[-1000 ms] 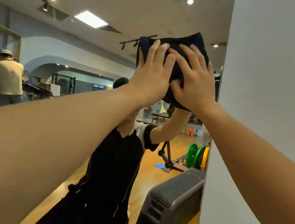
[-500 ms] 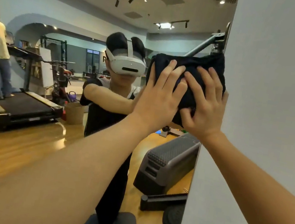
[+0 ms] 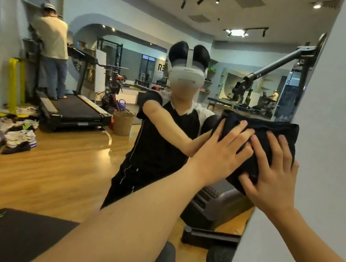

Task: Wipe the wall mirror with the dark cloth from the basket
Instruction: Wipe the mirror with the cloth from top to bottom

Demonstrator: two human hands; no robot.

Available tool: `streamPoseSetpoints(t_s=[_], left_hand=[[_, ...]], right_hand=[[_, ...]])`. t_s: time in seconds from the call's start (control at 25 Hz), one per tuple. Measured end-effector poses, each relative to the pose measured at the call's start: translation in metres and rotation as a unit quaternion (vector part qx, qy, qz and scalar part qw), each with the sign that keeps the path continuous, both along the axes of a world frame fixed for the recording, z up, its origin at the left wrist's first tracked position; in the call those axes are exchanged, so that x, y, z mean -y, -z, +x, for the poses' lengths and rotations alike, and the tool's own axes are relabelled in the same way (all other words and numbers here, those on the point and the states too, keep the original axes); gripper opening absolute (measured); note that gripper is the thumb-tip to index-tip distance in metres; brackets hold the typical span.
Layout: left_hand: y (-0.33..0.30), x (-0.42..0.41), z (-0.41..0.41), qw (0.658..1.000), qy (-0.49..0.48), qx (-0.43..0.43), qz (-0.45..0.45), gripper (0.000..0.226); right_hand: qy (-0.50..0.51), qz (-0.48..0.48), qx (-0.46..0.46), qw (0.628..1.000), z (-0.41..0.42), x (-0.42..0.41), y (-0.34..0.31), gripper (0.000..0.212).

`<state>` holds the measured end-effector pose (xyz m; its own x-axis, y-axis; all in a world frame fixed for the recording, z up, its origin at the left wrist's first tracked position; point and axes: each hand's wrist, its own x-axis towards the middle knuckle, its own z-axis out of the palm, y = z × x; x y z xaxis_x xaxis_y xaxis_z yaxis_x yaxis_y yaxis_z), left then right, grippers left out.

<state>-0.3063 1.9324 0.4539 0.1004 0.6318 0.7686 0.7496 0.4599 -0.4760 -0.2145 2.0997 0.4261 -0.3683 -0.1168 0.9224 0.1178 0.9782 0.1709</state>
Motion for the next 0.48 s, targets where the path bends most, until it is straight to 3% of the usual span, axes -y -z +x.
streamPoseSetpoints(t_s=[0.2, 0.48], left_hand=[[-0.014, 0.080, -0.035, 0.999, 0.014, -0.029, -0.018, 0.029], [-0.022, 0.273, -0.105, 0.999, 0.008, -0.041, -0.013, 0.027]], right_hand=[[0.016, -0.005, 0.011, 1.000, -0.029, 0.073, 0.003, 0.083], [-0.045, 0.000, -0.043, 0.998, -0.113, 0.258, -0.005, 0.082]])
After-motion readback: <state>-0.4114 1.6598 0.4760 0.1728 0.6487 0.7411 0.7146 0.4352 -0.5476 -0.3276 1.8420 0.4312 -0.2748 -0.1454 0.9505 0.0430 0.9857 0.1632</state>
